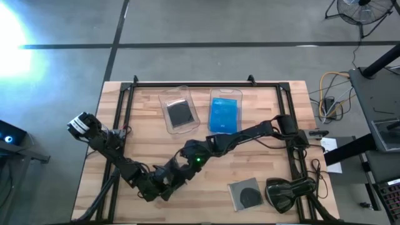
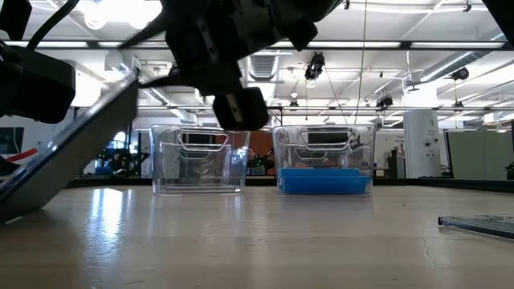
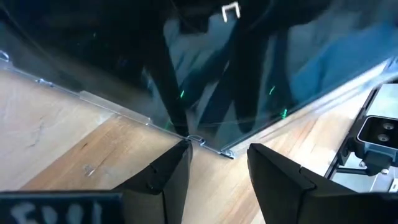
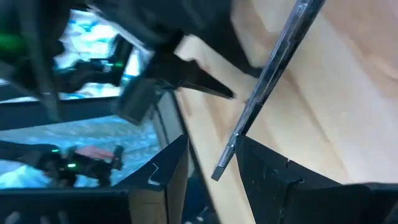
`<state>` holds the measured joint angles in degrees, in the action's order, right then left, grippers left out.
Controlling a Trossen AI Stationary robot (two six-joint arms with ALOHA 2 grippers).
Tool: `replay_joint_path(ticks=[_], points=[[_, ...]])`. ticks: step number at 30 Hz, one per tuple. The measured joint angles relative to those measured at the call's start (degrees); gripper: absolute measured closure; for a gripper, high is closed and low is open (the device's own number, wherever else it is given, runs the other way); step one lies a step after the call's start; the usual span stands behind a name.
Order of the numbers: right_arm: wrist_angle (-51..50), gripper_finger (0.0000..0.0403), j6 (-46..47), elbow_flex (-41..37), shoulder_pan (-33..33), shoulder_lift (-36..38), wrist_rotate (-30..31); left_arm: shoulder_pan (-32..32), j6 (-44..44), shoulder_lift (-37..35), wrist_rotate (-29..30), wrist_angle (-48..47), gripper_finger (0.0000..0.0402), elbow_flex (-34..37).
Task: Pick & place jewel cases by type
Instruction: Put the left black CD case into the left transparent bin
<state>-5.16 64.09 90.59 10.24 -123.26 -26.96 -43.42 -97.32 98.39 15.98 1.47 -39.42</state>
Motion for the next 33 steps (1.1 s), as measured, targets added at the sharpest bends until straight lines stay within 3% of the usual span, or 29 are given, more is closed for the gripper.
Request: replay_joint_path(ticks=[5,13,20,24,28,31,33], points=[[7.08,0.0271,-1.58,-0.12,0.02,-0.28,-1.56,0.00,0.00,0.02,0.34,0.07,0.0255,0.15],[5.59,0.0268,-6.12,-0.11,0.41,-0.27,1.92,-0.28,0.71,0.04,0.36,0.07,0.0255,0.17],[17.61,0.0218,-9.10,-0.33,2.21,-0.79,2.32,-0.31,1.63,0.02,-0.23,0.07,0.0255,0.20],[18.16,0.0196,-11.26,-0.39,2.77,-0.71,4.94,-0.31,1.67,0.02,-0.61,0.07,0.0255,0.20],[14.15,0.0191,-11.73,-0.44,3.17,-0.36,15.84,-0.73,1.89,-0.02,-0.78,0.05,0.0255,0.20],[1.68,0.0193,-7.73,-0.44,2.96,0.87,27.08,-1.11,1.42,-0.04,-0.93,0.13,0.0255,0.20],[-8.61,0.0193,-7.34,-0.44,2.39,1.40,30.37,-1.30,1.36,-0.04,-0.91,0.52,0.0255,0.10]])
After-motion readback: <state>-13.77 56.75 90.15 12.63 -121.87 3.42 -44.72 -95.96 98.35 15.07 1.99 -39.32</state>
